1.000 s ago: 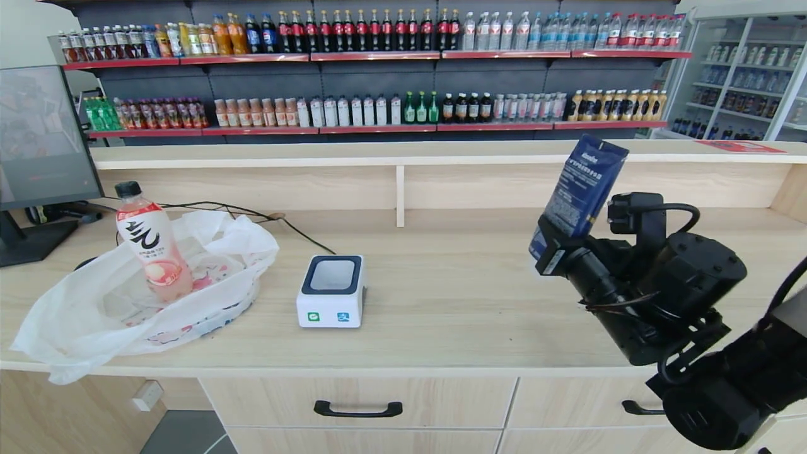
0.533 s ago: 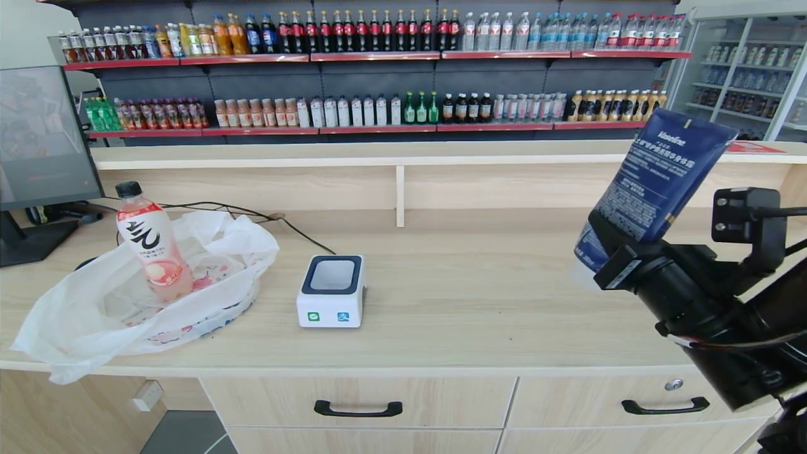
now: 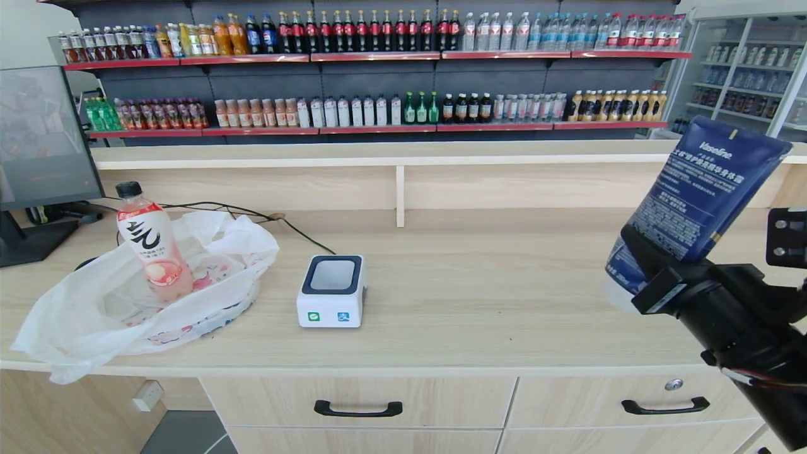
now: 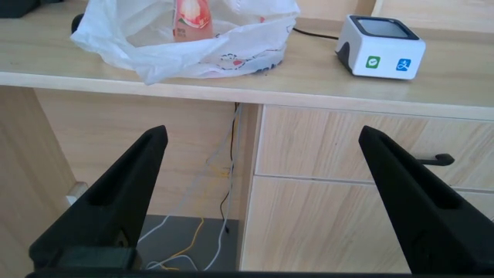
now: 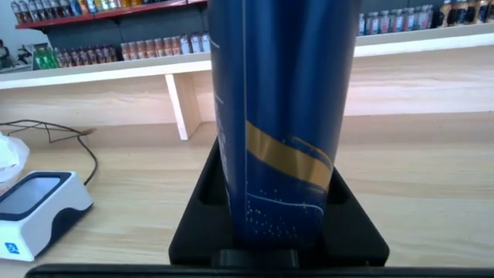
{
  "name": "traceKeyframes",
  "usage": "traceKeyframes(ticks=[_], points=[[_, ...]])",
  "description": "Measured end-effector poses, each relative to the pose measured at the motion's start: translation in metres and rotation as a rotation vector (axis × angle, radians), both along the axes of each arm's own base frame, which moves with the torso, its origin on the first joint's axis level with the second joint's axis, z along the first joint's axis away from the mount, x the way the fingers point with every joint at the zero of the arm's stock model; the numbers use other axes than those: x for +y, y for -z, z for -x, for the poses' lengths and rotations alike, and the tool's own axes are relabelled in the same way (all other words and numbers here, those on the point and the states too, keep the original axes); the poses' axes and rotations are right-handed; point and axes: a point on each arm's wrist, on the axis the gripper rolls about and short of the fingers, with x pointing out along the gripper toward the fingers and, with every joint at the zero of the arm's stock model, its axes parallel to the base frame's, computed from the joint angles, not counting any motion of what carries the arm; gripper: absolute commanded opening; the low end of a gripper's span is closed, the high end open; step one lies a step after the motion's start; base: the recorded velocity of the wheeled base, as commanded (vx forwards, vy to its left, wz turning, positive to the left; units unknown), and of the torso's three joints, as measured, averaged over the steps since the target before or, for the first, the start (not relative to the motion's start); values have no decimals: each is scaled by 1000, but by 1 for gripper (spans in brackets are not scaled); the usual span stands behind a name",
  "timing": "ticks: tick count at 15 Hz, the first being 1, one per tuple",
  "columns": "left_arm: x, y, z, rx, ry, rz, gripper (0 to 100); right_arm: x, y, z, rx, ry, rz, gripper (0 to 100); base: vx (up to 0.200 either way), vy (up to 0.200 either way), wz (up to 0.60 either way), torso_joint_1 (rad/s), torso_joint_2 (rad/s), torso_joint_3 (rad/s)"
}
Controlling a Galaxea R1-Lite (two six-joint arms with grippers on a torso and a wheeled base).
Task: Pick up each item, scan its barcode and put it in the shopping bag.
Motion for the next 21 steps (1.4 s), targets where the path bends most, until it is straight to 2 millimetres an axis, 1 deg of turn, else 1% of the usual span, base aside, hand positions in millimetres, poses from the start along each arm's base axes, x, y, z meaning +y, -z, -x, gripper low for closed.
traceKeyframes(ticks=[2, 4, 8, 13, 16, 19, 21], points=[[0, 0, 0, 0, 0, 0, 100, -2, 8, 13, 28, -28, 32, 0, 0, 0, 0, 0, 0, 0], [0, 0, 0, 0, 0, 0, 100, 1, 8, 24, 23, -83, 34, 0, 0, 0, 0, 0, 0, 0], [0, 0, 0, 0, 0, 0, 100, 5, 11, 41, 49, -180, -47, 0, 0, 0, 0, 0, 0, 0], [0, 0, 0, 0, 0, 0, 100, 15, 16, 46, 133, -480, -193, 0, 0, 0, 0, 0, 0, 0], [0, 0, 0, 0, 0, 0, 100, 19, 17, 47, 233, -648, -354, 0, 0, 0, 0, 0, 0, 0], [0, 0, 0, 0, 0, 0, 100, 27, 10, 44, 305, -766, -532, 0, 0, 0, 0, 0, 0, 0], [0, 0, 0, 0, 0, 0, 100, 33, 0, 40, 296, -820, -577, 0, 0, 0, 0, 0, 0, 0]])
